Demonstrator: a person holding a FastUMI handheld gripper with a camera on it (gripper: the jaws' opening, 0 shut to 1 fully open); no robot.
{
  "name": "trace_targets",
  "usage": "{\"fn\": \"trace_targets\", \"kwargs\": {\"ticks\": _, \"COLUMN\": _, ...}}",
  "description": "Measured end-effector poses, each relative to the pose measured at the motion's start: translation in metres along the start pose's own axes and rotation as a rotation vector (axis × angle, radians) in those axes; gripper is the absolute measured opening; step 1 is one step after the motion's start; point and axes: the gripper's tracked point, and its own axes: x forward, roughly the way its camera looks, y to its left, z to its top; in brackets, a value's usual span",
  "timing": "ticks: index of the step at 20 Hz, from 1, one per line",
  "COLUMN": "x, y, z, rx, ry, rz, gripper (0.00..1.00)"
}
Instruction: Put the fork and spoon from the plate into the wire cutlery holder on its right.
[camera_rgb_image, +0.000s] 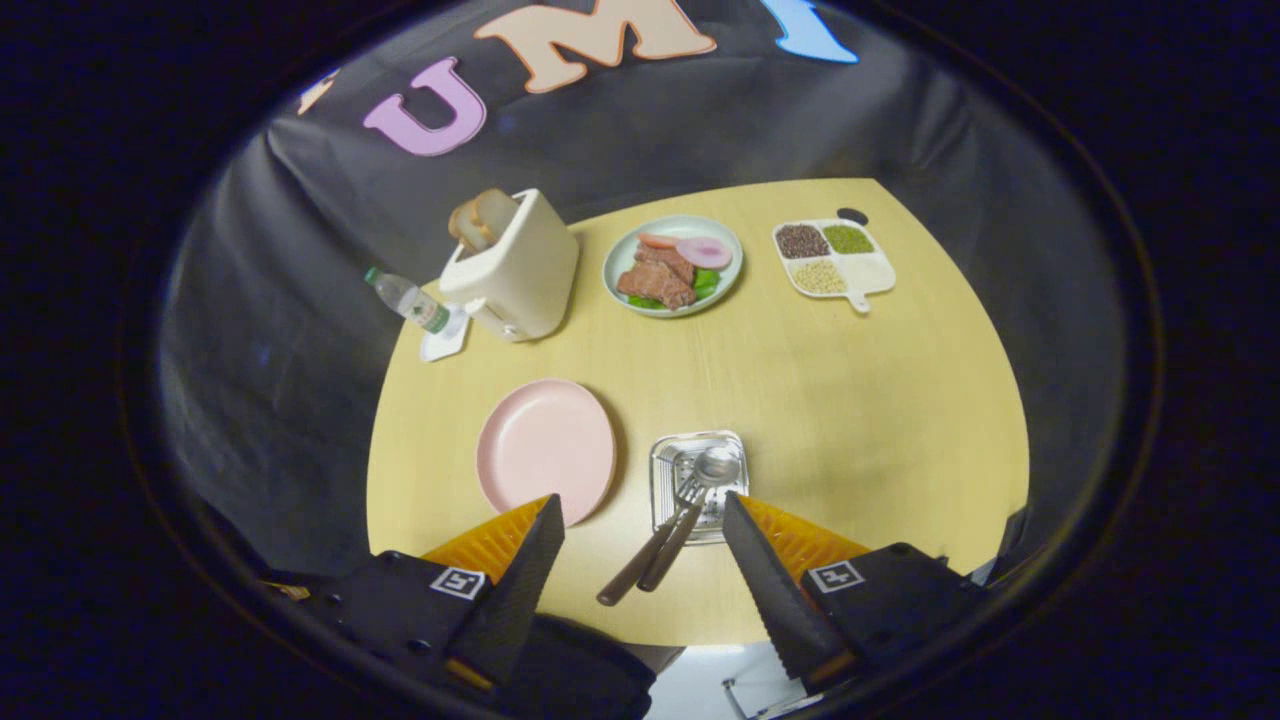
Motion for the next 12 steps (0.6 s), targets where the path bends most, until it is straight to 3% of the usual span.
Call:
{"fn": "trace_targets", "kwargs": {"ticks": 4, "x": -0.022, "y": 0.007, "z": 0.002, "rx": -0.08, "ry": -0.138, "rz": -0.029, "gripper": 1.0}}
{"fn": "trace_targets", "kwargs": {"ticks": 12, "x": -0.066, "y": 0.064, "z": 0.024, "rx": -0.15, "ry": -0.447, "rz": 0.0, "gripper": 1.0}}
